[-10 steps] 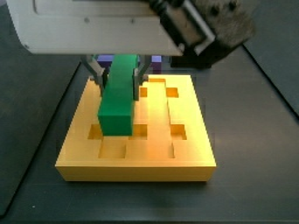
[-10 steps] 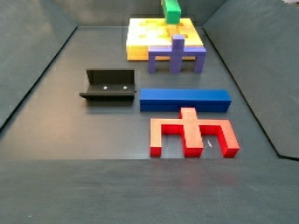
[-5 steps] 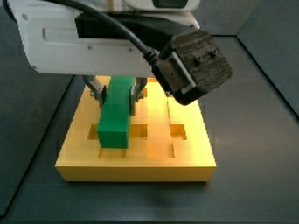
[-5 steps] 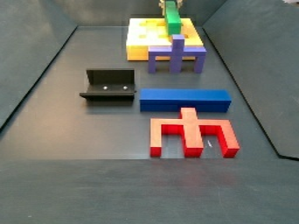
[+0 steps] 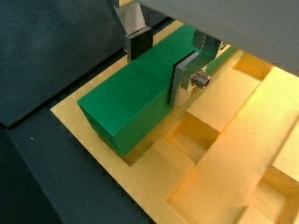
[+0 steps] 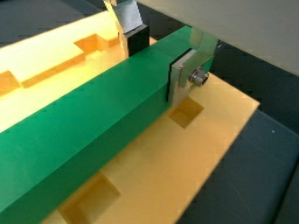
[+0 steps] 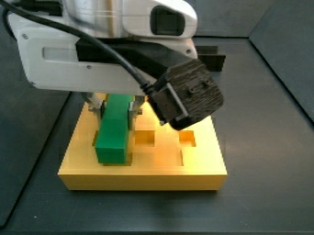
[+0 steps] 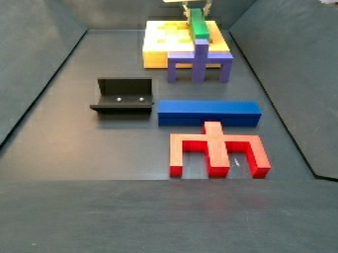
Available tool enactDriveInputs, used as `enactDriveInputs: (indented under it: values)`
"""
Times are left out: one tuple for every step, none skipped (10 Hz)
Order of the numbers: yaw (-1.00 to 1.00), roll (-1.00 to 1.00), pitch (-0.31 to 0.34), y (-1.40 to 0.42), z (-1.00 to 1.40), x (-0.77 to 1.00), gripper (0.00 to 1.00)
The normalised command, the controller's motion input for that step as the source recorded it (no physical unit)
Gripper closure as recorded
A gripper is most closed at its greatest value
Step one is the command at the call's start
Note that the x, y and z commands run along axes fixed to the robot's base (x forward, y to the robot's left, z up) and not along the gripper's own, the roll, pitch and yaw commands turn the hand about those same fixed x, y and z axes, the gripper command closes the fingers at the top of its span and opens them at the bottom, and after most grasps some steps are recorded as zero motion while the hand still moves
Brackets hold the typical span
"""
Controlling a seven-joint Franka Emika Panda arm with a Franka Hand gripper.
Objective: Pick up the green object. Move up. Move to above the board. Insert the green object.
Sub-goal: Insert the green object.
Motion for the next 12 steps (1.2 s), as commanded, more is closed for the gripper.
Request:
enactDriveInputs:
  values:
    - [0.06, 0.09, 0.0, -0.04, -0.15, -0.1, 1.0]
    - [0.06, 0.12, 0.0, -0.01, -0.15, 0.0, 1.0]
    - [0.07, 0.12, 0.0, 0.0, -0.18, 0.08, 1.0]
    - [0.05, 0.11, 0.0, -0.02, -0.17, 0.14, 1.0]
    - [0.03, 0.12, 0.0, -0.02, -0.18, 0.09, 1.0]
    - [0.03, 0.11, 0.0, -0.04, -0.15, 0.07, 1.0]
    - [0.0, 0.1, 0.0, -0.07, -0.17, 0.04, 1.0]
    - [0.0, 0.09, 0.0, -0.1, -0.17, 0.11, 1.0]
    - [0.0, 0.06, 0.0, -0.09, -0.15, 0.15, 1.0]
    - [0.0, 0.05, 0.0, -0.09, -0.1, 0.18, 1.0]
    - [0.0, 0.05, 0.0, -0.04, -0.13, 0.14, 1.0]
    - [0.0, 0.05, 0.0, 0.0, -0.17, 0.03, 1.0]
